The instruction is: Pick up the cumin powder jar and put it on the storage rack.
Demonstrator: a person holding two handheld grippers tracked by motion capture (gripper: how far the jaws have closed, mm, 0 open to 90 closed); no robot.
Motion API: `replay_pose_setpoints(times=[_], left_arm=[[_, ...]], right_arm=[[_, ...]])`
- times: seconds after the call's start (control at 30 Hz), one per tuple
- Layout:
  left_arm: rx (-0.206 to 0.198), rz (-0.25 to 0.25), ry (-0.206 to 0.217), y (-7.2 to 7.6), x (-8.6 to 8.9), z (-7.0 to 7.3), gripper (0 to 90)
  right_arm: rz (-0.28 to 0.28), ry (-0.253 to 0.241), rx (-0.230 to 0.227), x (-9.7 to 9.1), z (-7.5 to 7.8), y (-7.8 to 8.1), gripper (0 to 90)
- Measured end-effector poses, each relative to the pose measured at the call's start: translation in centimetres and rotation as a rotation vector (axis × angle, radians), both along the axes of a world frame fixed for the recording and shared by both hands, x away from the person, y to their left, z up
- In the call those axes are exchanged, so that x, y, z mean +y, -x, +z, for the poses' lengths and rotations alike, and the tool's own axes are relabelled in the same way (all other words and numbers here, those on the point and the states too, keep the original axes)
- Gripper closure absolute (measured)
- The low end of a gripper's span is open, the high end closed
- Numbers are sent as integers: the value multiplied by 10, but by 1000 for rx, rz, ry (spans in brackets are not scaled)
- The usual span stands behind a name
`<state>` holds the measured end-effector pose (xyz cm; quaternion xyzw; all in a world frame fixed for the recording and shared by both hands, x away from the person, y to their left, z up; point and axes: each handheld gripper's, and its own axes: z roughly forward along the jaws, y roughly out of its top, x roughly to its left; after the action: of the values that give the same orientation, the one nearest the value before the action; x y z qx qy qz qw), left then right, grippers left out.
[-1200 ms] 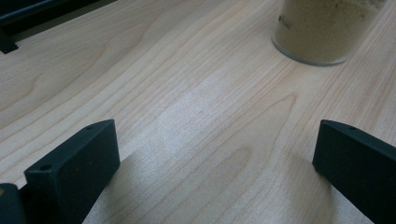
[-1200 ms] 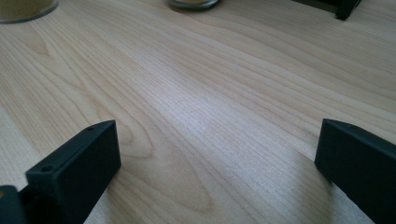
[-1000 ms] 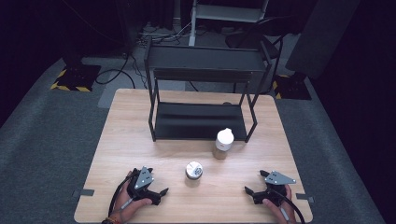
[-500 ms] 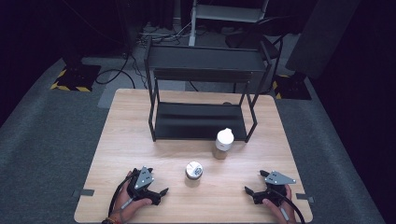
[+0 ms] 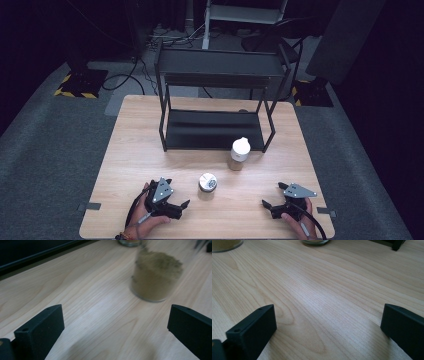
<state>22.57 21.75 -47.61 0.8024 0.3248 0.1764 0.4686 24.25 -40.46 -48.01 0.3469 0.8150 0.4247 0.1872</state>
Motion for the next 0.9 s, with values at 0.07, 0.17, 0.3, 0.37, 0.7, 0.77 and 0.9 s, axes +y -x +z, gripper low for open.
replay_pose_setpoints(times=[0.07, 0.17, 0.3, 0.37, 0.7, 0.77, 0.9], left_arm=[[-1, -9, -4, 0, -4, 0, 5], [3, -18, 1, -1, -9, 0, 6], [10, -34, 28, -4, -10, -2, 5], [5, -37, 31, -3, -13, -2, 5], [-5, -67, 47, -8, -28, -2, 4], [-3, -77, 47, -9, -31, -3, 5], [-7, -67, 58, -10, -38, -4, 4]], right_arm=[[0, 0, 0, 0, 0, 0, 0], [0, 0, 0, 0, 0, 0, 0], [0, 0, 0, 0, 0, 0, 0], [0, 0, 0, 0, 0, 0, 0], [0, 0, 0, 0, 0, 0, 0], [0, 0, 0, 0, 0, 0, 0], [0, 0, 0, 0, 0, 0, 0]])
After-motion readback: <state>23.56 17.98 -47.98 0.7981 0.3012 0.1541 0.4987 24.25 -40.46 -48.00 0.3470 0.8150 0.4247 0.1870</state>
